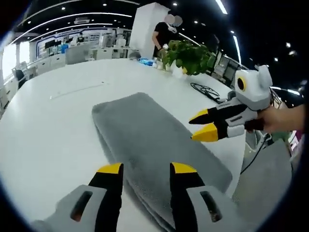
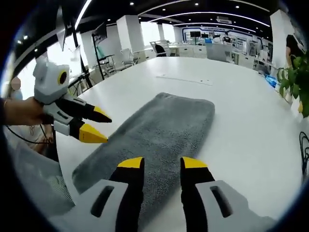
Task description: Fold the towel on the table until its edges align and the towel forms a compact rectangular stack.
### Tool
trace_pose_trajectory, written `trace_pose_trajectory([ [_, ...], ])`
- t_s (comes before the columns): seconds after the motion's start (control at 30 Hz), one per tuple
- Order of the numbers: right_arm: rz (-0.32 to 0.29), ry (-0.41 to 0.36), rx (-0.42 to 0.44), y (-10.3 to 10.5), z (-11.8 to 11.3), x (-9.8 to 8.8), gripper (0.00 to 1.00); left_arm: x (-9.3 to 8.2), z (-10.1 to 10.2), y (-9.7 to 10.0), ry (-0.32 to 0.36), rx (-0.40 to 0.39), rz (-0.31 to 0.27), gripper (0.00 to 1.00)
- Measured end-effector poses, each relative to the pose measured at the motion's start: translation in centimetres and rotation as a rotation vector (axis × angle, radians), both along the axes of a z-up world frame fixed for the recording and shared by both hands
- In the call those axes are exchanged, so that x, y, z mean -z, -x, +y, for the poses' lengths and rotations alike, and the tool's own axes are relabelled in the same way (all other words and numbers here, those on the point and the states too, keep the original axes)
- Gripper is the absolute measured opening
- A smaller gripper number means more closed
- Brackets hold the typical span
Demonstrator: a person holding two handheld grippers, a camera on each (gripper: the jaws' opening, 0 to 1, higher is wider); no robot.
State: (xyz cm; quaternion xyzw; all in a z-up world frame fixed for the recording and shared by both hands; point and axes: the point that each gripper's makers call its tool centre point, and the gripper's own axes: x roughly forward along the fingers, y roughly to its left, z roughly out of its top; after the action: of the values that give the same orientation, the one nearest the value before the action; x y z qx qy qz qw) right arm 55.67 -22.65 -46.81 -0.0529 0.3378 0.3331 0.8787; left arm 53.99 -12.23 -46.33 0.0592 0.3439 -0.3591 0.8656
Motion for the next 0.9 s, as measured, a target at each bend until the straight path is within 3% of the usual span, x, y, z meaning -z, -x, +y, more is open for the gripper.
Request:
trace_pose_trajectory([
  [0.23, 0.009, -0.01, -0.067, 2.1, 0.8, -0.1, 0.28, 0.2, -1.8, 2.9, -0.045, 0.165, -0.023, 0.49],
  [0.57, 0.025, -0.008, -0.142, 4.8, 1.5, 0.0, 0.3, 0.6, -2.6, 5.2, -0.083, 0.254, -0.021, 0.51],
  [0.77, 0.036, -0.005, -0.217, 6.4, 2.1, 0.2, 0.41, 1.3, -3.5, 7.0, -0.145, 0.389, -0.05, 0.55],
  [0.9, 0.048, -0.009, -0.228, 7.3, 2.2, 0.3, 0.43, 1.3, -4.3, 7.7, -0.134, 0.424, -0.074, 0.61],
])
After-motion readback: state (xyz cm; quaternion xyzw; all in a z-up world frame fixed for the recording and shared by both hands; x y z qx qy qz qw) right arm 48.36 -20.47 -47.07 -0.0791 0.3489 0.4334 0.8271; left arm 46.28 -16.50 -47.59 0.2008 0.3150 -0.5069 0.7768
